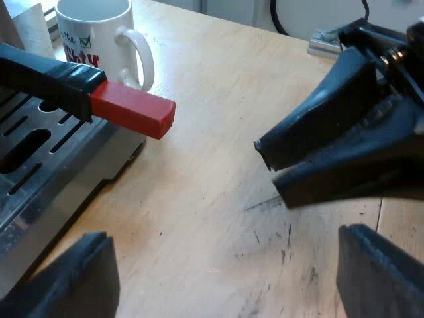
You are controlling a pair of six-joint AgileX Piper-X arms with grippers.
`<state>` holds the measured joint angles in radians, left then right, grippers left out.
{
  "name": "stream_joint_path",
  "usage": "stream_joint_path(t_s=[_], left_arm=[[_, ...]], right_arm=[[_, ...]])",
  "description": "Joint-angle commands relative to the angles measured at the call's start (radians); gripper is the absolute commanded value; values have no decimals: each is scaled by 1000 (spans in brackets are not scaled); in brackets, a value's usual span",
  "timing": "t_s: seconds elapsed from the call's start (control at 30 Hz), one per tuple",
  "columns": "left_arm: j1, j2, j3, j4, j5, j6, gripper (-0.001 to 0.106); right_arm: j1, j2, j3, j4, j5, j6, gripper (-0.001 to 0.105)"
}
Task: Grind coffee beans and then tamp
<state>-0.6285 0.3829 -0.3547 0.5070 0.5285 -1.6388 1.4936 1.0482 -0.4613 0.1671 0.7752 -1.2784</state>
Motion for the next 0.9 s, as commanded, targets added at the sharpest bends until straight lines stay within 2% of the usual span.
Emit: stream_joint_path(t_s=[0.03, 0.17, 0.33, 0.4, 0.53, 0.9], left_arm=[[-5, 1, -3, -20, 6, 8, 70], [-5, 1, -3, -20, 6, 8, 70], [-5, 1, -3, -18, 6, 8, 70], [-5, 1, -3, -18, 6, 8, 70], [-5, 1, -3, -18, 6, 8, 70], [-5, 1, -3, -11, 6, 8, 70]], right_arm=[[2, -4, -3, -13, 47, -3, 8], [2, -4, -2, -13, 100, 13, 6], [2, -4, -2, -13, 245, 49, 6], [2, 5, -2, -13, 247, 57, 6], [2, 53, -2, -26, 245, 147, 6], [2, 218, -2, -186, 307, 152, 6]])
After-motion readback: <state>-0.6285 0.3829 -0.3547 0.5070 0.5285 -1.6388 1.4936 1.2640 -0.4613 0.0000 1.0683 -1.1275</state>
